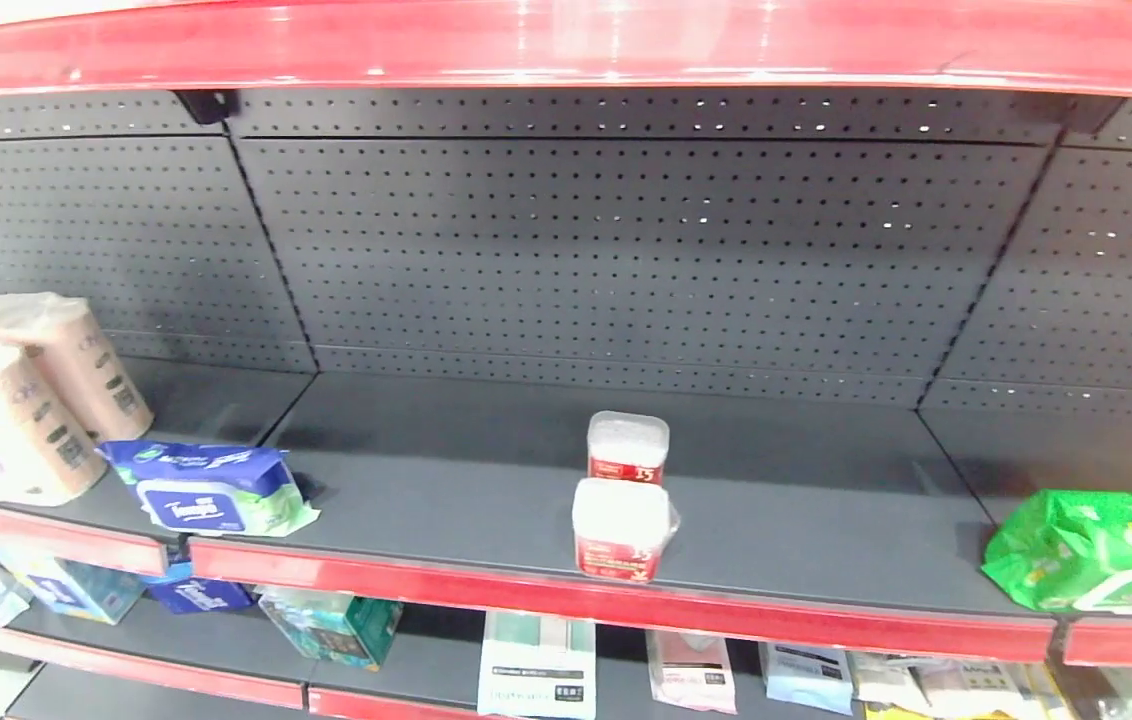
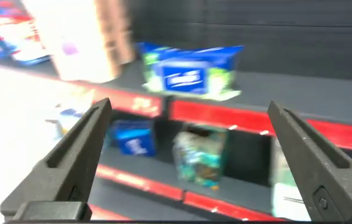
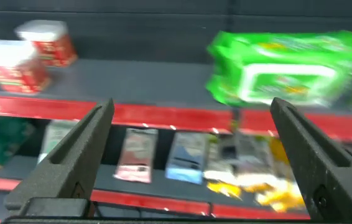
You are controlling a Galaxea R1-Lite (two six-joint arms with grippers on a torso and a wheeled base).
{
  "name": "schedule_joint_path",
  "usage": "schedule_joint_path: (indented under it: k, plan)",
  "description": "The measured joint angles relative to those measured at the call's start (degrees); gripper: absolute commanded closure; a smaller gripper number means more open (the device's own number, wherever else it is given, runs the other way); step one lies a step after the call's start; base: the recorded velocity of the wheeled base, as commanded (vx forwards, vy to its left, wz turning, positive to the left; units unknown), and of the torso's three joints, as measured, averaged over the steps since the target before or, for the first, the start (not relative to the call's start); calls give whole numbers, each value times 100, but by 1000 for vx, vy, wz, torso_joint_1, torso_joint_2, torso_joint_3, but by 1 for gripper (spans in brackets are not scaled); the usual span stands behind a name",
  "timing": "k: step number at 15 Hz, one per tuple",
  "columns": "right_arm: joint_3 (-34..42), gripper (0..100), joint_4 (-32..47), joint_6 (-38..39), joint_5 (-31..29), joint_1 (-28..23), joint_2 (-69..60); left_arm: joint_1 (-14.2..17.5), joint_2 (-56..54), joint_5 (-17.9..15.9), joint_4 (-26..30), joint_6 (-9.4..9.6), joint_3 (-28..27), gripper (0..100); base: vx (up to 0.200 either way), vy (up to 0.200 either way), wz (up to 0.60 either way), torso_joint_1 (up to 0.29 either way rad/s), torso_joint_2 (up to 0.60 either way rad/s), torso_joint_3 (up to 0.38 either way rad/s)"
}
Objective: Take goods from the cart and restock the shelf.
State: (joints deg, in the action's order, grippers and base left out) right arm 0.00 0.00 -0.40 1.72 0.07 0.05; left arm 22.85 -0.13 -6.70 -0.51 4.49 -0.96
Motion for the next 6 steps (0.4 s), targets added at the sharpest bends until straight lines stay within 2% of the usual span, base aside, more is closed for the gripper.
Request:
schedule_joint_path:
  k: [6]
  plan:
    - [0,0,0,-4,-5,0,0,0,2,-13,2,-6,0,0,0,0,0,0,0,0]
